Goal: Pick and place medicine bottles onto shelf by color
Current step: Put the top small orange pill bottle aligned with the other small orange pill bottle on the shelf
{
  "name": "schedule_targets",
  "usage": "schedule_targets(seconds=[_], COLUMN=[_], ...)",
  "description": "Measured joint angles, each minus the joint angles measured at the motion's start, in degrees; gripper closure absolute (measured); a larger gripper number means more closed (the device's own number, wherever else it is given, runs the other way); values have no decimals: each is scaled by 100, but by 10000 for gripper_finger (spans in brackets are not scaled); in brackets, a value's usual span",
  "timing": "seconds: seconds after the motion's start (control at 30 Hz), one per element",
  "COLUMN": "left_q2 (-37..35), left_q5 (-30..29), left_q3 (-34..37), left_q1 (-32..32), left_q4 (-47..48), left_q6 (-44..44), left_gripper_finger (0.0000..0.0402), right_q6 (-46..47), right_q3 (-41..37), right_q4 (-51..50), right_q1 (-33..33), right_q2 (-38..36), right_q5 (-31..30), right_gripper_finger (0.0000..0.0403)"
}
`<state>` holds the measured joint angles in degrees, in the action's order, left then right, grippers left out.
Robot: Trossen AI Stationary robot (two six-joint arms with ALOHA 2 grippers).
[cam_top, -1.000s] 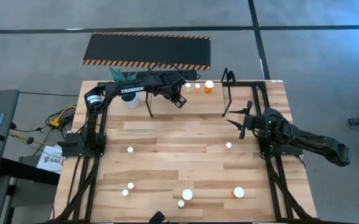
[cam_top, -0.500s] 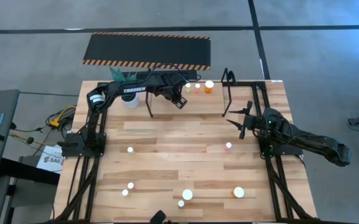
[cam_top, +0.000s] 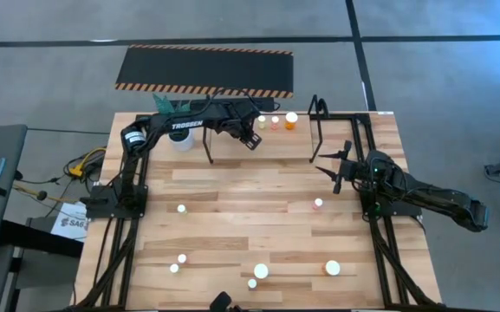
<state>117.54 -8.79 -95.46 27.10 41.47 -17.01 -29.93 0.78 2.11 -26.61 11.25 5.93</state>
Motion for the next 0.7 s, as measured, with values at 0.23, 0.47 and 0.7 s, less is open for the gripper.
schedule_targets(seconds=[0.23,0.47,0.7], left_q2=[0,0,0], left_q5=[-51,-51,-51], left_q3=[0,0,-1], left_q1=[0,2,0], left_q4=[-14,-63,-48], left_q6=[-23,-125,-125], left_gripper_finger=[297,297,297], right_q6=[0,0,0], right_q3=[0,0,0], right_q4=[0,0,0], right_q1=[0,0,1], right_q2=[0,0,0], right_q5=[0,0,0], right_gripper_finger=[196,196,196])
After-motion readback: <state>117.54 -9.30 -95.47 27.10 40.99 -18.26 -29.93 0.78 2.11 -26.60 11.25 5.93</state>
